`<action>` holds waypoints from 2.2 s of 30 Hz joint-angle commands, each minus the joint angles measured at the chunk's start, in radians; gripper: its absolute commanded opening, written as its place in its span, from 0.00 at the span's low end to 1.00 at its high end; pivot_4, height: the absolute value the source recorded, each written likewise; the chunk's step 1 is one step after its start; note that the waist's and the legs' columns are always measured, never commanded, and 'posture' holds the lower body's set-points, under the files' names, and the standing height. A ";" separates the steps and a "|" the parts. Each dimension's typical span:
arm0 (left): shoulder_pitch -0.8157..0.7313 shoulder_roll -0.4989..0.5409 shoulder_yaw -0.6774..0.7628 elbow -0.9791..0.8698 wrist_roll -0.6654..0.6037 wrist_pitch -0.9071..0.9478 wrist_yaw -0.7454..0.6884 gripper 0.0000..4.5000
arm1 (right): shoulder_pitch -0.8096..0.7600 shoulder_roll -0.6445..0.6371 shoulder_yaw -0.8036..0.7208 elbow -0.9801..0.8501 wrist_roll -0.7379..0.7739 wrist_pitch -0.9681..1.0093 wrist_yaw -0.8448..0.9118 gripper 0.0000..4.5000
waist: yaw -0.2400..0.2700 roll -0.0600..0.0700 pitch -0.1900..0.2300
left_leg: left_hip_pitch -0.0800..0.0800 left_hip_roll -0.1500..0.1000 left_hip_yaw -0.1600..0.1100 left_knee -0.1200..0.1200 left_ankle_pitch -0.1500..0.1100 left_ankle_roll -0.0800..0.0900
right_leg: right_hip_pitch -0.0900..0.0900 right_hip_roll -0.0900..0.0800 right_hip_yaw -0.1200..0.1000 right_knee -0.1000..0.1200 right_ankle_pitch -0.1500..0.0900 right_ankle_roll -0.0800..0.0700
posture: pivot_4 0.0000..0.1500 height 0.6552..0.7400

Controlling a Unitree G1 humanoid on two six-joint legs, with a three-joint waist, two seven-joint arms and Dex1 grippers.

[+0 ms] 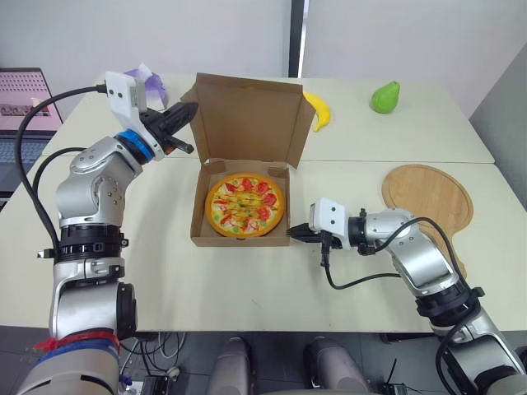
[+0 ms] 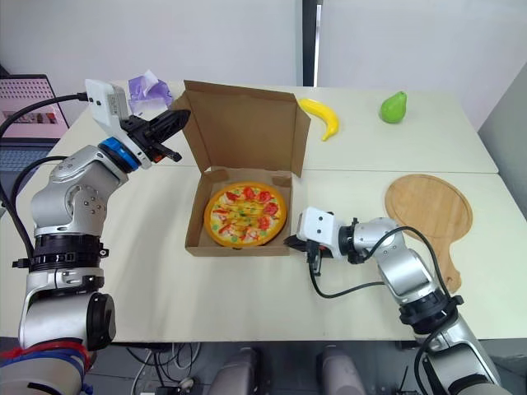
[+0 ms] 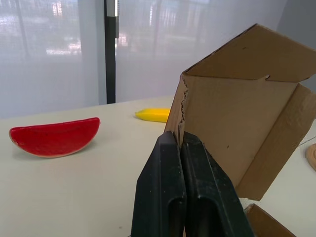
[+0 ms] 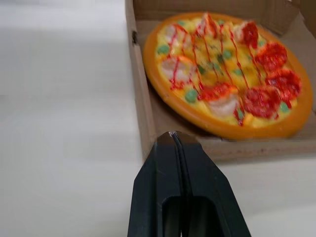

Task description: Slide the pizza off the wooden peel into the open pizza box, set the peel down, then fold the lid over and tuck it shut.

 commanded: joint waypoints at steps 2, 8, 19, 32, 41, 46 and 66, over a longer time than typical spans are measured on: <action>-0.038 0.002 0.016 0.023 0.027 -0.041 -0.036 0.00 | -0.019 -0.033 -0.033 0.008 -0.022 -0.021 -0.052 0.00 | 0.001 0.000 0.000 | 0.000 0.000 0.000 0.000 0.000 0.000 | 0.000 0.000 0.000 0.000 0.000 0.000 | 1.00 1.00; -0.042 0.005 0.028 0.031 0.046 -0.056 -0.045 0.00 | -0.135 0.036 -0.210 0.113 0.044 -0.038 -0.243 0.09 | 0.002 0.000 0.000 | 0.000 0.000 0.000 0.001 0.000 0.000 | 0.000 0.000 0.000 0.001 0.000 0.000 | 1.00 1.00; -0.032 0.000 0.042 -0.016 0.047 -0.039 -0.038 0.00 | -0.310 0.230 -0.317 0.133 0.113 0.107 -0.519 0.93 | 0.000 0.000 0.000 | 0.000 0.000 0.001 0.001 0.000 0.000 | -0.002 0.000 0.001 0.004 0.000 0.000 | 1.00 1.00; -0.026 -0.002 0.046 -0.028 0.046 -0.038 -0.040 0.00 | -0.426 0.310 -0.353 0.262 0.171 0.121 -0.619 0.79 | -0.001 0.000 0.000 | -0.003 0.000 0.002 0.002 0.000 0.000 | -0.006 -0.001 0.002 0.007 0.000 0.000 | 1.00 1.00; 0.008 -0.006 0.068 -0.093 0.014 -0.001 -0.050 0.00 | -0.444 0.298 -0.322 0.312 0.153 0.106 -0.624 0.04 | -0.002 0.000 0.000 | -0.003 0.000 0.002 0.002 0.000 0.000 | -0.007 0.000 0.002 0.008 0.000 0.000 | 1.00 1.00; 0.021 0.015 0.073 -0.108 0.029 0.018 -0.040 0.00 | -0.464 0.297 -0.319 0.310 0.161 0.078 -0.616 0.00 | -0.002 0.000 0.000 | -0.005 0.000 0.002 0.002 0.001 0.000 | -0.009 0.000 0.002 0.008 0.000 0.000 | 1.00 1.00; 0.200 0.018 0.115 -0.487 -0.034 0.280 0.078 0.00 | -0.369 0.353 -0.226 0.028 0.184 0.320 -0.628 0.00 | -0.001 0.000 0.000 | -0.012 0.001 0.001 0.009 0.000 0.000 | -0.014 0.000 0.001 0.011 0.000 0.000 | 1.00 1.00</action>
